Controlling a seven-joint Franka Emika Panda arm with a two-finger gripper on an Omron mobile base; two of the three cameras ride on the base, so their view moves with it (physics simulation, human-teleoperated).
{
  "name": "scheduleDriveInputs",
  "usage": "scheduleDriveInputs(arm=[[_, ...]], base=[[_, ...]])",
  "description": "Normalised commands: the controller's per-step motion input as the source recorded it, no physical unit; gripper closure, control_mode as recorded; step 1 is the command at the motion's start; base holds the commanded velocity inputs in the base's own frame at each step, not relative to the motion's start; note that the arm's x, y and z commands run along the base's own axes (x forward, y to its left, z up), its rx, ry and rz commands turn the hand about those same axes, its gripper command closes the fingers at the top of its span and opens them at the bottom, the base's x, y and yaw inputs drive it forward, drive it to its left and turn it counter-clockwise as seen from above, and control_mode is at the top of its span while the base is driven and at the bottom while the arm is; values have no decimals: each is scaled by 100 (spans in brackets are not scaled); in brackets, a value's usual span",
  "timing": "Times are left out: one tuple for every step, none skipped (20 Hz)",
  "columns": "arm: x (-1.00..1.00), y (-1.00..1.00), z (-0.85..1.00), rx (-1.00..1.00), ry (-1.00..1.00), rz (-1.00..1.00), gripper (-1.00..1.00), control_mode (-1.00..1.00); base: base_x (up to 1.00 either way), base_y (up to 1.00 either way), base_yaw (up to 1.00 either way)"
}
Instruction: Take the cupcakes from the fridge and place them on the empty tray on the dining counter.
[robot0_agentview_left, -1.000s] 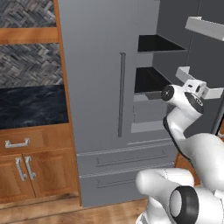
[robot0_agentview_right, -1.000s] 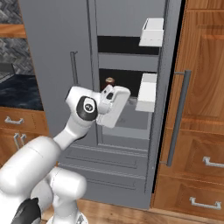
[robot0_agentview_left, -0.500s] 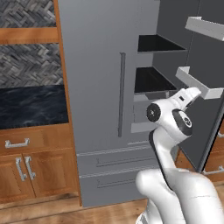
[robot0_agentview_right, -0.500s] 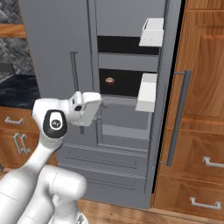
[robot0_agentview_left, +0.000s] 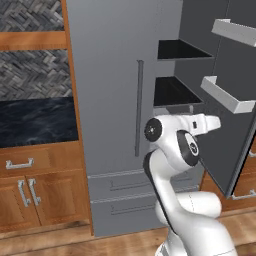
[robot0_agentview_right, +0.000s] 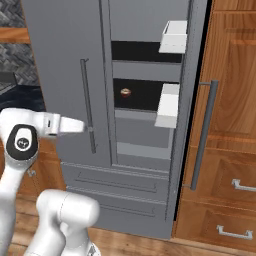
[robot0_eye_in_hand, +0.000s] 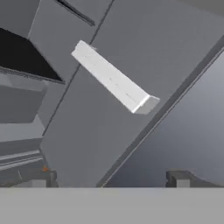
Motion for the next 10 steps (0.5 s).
scheduleDriveInputs(arm=[[-39, 61, 44, 63, 0, 0, -100, -100], [-39, 54, 44, 64, 0, 0, -100, -100], [-38, 43, 35, 65, 0, 3, -100, -100], [-36, 34, 28, 64, 2, 10, -100, -100], [-27, 19, 12, 64, 9, 20, -100, -100], [-10, 21, 0, 61, 18, 31, -100, -100], [-6, 21, 0, 57, 20, 39, -100, -100], [-4, 26, 0, 51, 19, 43, -100, -100], [-1, 32, -11, 44, 18, 50, -100, -100], [0, 42, -22, 38, 15, 54, -100, -100]], base=[[0, 0, 0], [0, 0, 0], [0, 0, 0], [0, 0, 0], [0, 0, 0], [0, 0, 0], [0, 0, 0], [0, 0, 0], [0, 0, 0], [0, 0, 0]])
